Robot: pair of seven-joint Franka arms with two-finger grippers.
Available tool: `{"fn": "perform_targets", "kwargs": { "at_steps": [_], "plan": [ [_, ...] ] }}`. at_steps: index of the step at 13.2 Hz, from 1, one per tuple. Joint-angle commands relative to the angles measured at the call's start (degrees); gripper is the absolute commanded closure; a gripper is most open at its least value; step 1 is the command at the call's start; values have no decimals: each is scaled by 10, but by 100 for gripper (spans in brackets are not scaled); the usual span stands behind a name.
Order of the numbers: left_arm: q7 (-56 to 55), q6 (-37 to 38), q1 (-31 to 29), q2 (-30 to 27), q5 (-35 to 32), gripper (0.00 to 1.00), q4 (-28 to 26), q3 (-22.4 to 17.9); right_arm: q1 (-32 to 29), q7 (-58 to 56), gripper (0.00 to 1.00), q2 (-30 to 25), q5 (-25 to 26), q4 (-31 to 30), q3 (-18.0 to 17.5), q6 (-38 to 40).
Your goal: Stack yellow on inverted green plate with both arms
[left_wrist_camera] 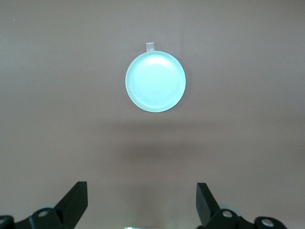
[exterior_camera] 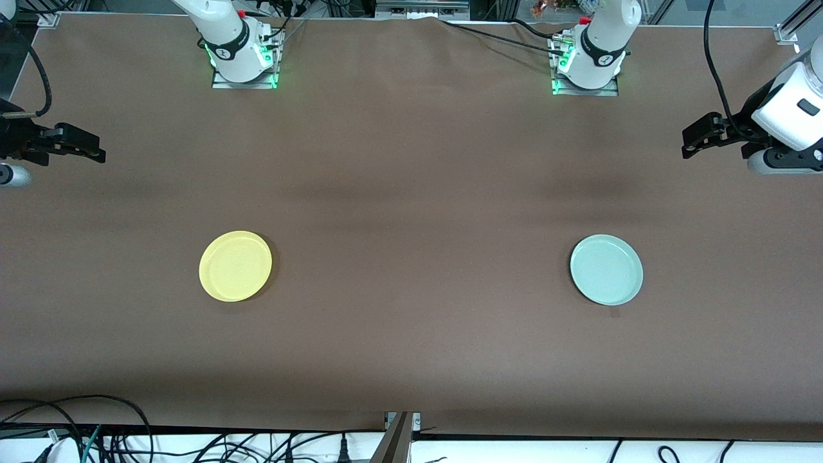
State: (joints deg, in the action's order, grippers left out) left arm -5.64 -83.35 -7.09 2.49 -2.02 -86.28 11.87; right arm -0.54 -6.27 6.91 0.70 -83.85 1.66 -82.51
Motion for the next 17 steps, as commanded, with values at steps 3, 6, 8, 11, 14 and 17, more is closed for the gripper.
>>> {"fn": "perform_targets", "kwargs": {
  "at_steps": [3,6,8,11,14,17],
  "plan": [
    [-12,-7,0,1,-1,0,8,5,-3,7,0,5,-10,11,0,3],
    [-13,-4,2,2,-3,0,9,6,-3,7,0,5,-10,11,0,3],
    [-12,1,1,1,-1,0,11,4,-3,7,0,5,-10,11,0,3],
    [-11,6,-1,10,-2,0,11,3,-3,7,0,5,-10,11,0,3],
    [-10,3,-7,18,-3,0,17,-3,-3,7,0,5,-10,11,0,3],
    [-12,2,-7,18,-7,0,18,-3,-2,7,0,5,-10,11,0,2]
  ]
}}
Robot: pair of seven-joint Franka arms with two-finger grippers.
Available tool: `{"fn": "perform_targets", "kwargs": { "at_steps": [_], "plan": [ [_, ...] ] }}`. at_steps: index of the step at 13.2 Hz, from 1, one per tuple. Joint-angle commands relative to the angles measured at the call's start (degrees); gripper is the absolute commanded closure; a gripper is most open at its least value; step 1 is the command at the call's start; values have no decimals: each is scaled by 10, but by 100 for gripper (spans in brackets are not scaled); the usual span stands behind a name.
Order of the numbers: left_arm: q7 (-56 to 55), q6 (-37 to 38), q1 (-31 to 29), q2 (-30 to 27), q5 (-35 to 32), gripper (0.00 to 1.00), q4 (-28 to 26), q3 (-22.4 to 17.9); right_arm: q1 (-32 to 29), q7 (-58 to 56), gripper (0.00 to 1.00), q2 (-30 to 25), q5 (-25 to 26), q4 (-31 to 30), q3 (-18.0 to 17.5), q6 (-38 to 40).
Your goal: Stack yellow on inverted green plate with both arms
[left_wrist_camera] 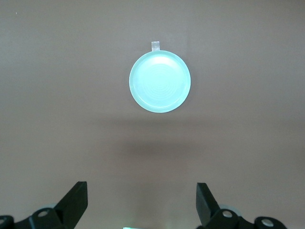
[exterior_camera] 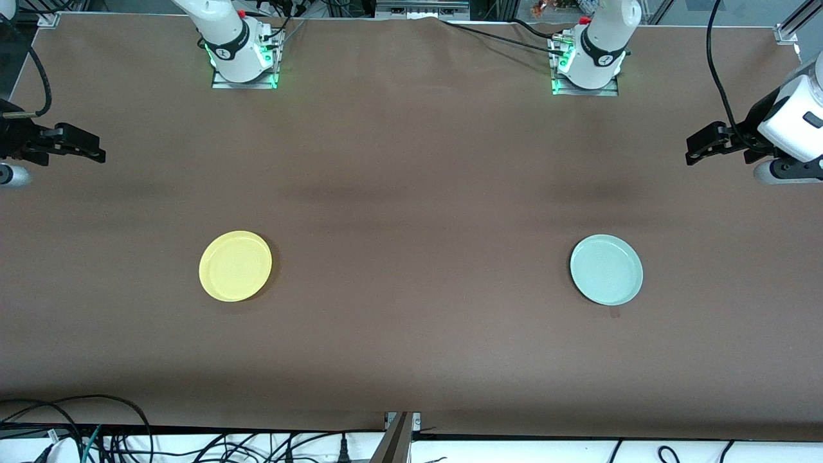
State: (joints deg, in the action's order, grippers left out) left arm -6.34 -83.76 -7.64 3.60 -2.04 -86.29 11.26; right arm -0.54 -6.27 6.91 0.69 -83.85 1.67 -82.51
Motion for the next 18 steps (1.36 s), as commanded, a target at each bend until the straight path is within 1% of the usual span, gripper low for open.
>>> {"fn": "perform_targets", "kwargs": {
  "at_steps": [1,5,10,13,15,16,18],
  "plan": [
    [-5,5,-3,11,-7,0,18,3,-2,7,0,5,-11,11,0,3],
    [-5,5,-3,12,-7,0,17,3,-3,7,0,5,-10,11,0,3],
    [-4,5,6,42,-7,0,19,8,-3,7,0,5,-10,11,0,2],
    [5,1,-4,48,-2,0,-18,9,-3,7,0,5,-11,11,0,3],
    [-13,-17,-1,43,-7,0,-45,10,-3,7,0,6,-10,11,0,3],
    [-36,-38,-1,42,-8,0,-67,11,-3,7,0,5,-10,11,0,3],
    [-40,-117,-4,39,-7,0,-132,9,-3,7,0,5,-10,11,0,2]
  ]
}}
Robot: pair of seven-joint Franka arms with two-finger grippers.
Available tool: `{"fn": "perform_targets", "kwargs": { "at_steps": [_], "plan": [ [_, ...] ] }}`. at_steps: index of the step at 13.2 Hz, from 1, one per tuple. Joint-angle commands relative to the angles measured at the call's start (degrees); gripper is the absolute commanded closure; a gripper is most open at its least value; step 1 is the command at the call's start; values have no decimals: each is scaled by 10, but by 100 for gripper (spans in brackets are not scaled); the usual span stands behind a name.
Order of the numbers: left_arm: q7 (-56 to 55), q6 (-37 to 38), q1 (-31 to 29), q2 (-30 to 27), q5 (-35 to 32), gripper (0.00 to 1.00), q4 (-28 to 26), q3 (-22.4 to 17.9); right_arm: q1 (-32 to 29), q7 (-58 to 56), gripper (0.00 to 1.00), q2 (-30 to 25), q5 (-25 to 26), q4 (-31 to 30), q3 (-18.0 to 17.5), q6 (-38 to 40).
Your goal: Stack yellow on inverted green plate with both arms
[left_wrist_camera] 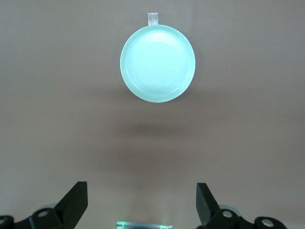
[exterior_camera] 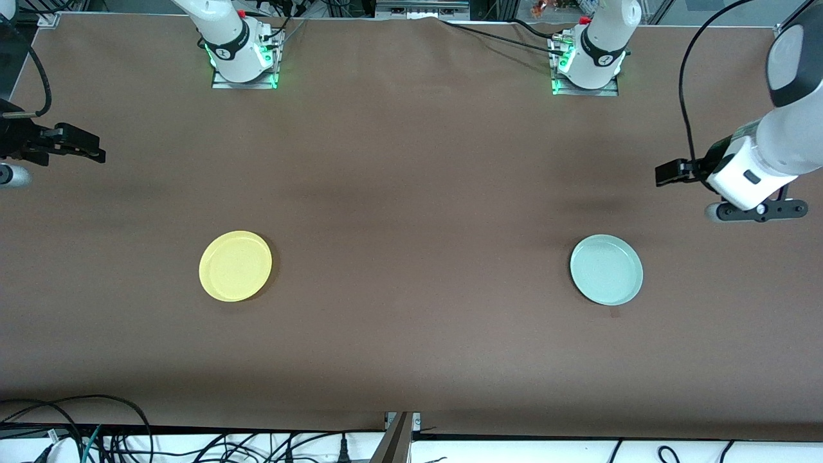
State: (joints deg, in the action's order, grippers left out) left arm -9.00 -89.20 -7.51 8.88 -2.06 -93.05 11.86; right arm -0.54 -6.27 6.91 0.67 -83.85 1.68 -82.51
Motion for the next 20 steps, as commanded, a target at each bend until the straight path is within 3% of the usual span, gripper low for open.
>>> {"fn": "perform_targets", "kwargs": {
  "at_steps": [1,4,7,9,14,19,20],
  "plan": [
    [-14,-103,-14,-8,-8,0,-88,0,-3,7,0,5,-10,11,0,3],
    [-8,-290,-50,35,-47,0,-183,0,-3,7,0,5,-10,11,0,3],
    [22,-383,-70,130,-51,0,-186,-1,-3,7,0,5,-10,11,0,3],
    [17,-437,-70,173,-113,0,-186,-3,-3,7,0,5,-11,11,0,2],
    [21,-481,-90,220,-139,0,-172,-4,-3,7,0,5,-10,11,0,2],
    [21,-504,-91,241,-140,11,-162,-4,-3,7,0,5,-10,11,0,3],
    [21,-505,-91,244,-140,20,-161,-4,-3,7,0,5,-10,11,0,3]
  ]
}}
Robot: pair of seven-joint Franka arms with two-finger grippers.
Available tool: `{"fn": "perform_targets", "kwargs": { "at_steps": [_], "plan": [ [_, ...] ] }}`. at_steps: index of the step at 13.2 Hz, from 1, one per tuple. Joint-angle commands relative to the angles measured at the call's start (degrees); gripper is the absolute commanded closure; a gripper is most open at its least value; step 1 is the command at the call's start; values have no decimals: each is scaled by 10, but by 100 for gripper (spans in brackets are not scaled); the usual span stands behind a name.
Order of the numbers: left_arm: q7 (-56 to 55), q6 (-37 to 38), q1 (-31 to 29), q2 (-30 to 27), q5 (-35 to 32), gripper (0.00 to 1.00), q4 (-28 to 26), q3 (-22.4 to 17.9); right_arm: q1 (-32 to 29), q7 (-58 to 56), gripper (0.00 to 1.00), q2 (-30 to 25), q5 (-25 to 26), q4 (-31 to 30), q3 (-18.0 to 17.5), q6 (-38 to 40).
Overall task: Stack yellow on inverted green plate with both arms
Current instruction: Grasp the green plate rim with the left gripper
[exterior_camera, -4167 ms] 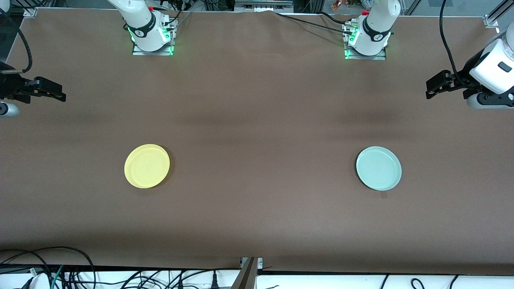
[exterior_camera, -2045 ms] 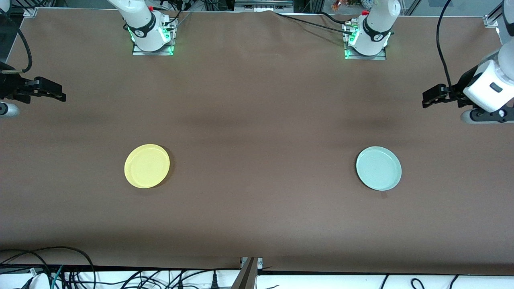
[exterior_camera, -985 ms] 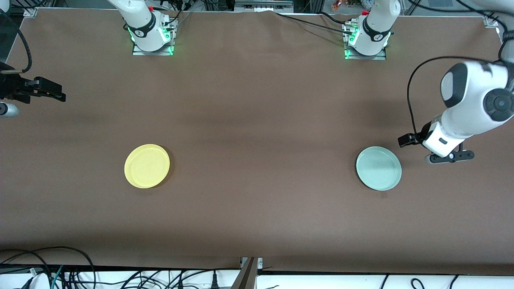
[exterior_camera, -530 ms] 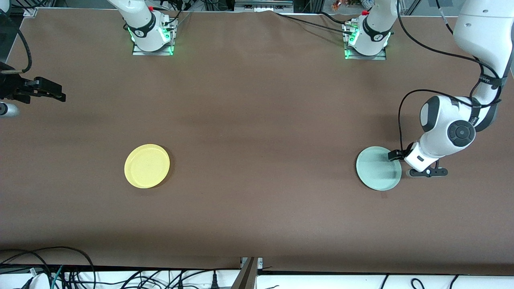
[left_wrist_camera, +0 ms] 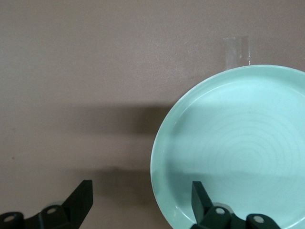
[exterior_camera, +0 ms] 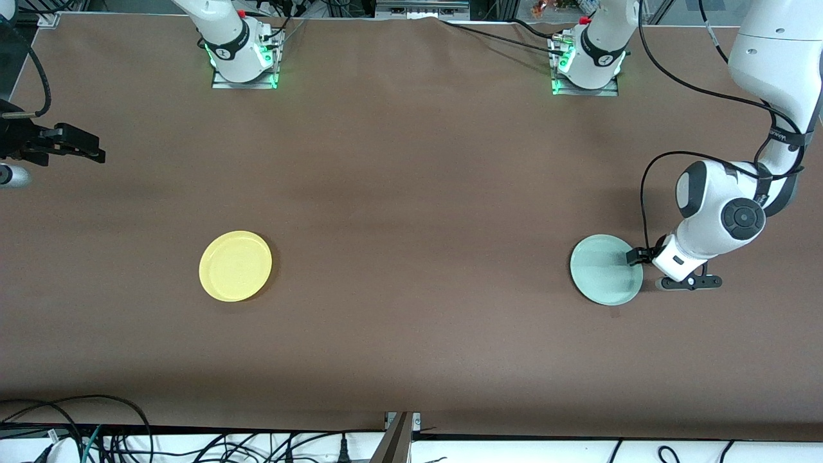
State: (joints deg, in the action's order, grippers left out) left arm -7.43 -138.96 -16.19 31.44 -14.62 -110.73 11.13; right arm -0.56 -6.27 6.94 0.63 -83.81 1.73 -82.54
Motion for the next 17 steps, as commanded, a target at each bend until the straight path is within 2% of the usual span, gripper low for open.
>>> {"fn": "perform_targets", "kwargs": {
  "at_steps": [1,2,4,8,10,12,13,14,17],
  "plan": [
    [5,-8,-4,20,-15,22,16,3,-3,7,0,4,-10,10,-1,4],
    [5,-12,-3,28,-15,26,21,3,-3,7,0,4,-11,10,-1,4],
    [6,-15,-4,30,-15,28,23,3,-3,7,0,5,-11,10,-1,3],
    [8,-14,-3,41,-15,45,27,3,-3,7,0,5,-10,10,-1,3],
    [8,-14,0,42,-15,59,31,3,-3,7,0,4,-10,10,-1,4],
    [9,-12,1,42,-15,87,31,3,-3,7,0,4,-10,10,-1,3],
    [11,-11,1,42,-15,96,31,3,-3,7,0,5,-11,10,-1,3],
    [23,-10,0,41,-15,100,31,3,-3,7,0,4,-10,10,-1,3],
    [51,1,0,18,-15,100,37,8,-3,7,0,4,-10,10,-1,3]
  ]
}}
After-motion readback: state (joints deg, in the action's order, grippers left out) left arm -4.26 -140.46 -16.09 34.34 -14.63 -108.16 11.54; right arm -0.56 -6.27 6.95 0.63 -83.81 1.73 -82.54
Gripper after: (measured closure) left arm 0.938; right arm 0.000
